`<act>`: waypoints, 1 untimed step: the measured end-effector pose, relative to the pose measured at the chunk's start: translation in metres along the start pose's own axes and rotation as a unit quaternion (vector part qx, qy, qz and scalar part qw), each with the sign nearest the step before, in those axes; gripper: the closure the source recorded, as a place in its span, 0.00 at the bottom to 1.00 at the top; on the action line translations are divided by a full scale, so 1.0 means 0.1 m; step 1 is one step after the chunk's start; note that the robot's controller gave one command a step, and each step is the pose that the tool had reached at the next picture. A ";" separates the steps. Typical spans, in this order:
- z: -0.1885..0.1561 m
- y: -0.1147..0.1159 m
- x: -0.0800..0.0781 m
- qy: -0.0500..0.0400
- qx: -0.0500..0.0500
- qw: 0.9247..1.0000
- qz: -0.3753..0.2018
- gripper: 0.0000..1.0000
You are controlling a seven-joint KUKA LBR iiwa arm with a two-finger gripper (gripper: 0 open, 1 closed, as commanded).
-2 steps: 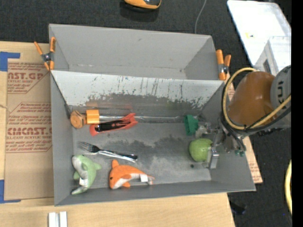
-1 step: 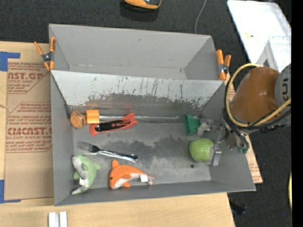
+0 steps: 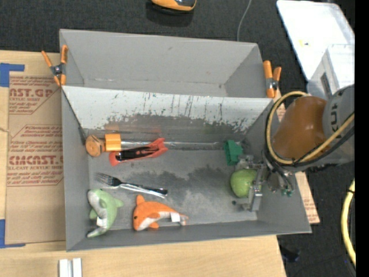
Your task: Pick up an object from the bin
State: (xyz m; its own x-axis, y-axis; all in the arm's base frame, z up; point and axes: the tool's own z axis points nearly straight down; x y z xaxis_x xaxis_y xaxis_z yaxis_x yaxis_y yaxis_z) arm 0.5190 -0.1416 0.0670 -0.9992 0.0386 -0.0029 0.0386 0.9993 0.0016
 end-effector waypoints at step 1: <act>-0.03 0.01 -0.10 -0.006 0.001 1.000 0.013 0.00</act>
Offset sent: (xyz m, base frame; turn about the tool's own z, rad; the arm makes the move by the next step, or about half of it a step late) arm 0.0021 0.0056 0.0125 0.0063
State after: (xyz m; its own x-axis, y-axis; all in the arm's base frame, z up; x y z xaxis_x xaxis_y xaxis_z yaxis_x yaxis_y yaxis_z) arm 0.5288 -0.1405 0.0697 -0.9977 0.0653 -0.0152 0.0653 0.9979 0.0004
